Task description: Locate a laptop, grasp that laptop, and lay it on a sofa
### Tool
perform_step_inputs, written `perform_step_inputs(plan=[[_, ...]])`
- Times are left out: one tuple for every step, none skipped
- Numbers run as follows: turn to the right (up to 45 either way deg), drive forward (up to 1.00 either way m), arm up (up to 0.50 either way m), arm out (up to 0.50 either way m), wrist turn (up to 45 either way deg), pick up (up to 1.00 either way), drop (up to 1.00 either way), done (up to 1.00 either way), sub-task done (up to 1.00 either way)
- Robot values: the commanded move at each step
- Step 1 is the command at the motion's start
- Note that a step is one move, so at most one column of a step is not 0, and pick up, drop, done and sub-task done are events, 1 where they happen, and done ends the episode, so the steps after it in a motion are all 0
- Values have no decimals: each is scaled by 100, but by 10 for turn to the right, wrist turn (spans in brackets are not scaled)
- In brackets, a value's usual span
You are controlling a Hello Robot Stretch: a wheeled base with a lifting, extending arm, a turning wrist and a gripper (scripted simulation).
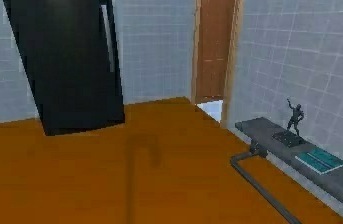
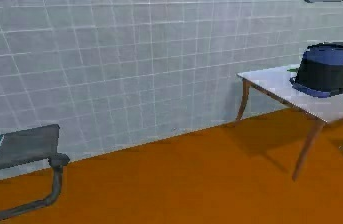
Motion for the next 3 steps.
perform_step_inputs(plan=[[0, 100, 0, 0, 0, 0, 0, 0, 0], [0, 75, 0, 0, 0, 0, 0, 0, 0], [240, 0, 0, 0, 0, 0, 0, 0, 0]])
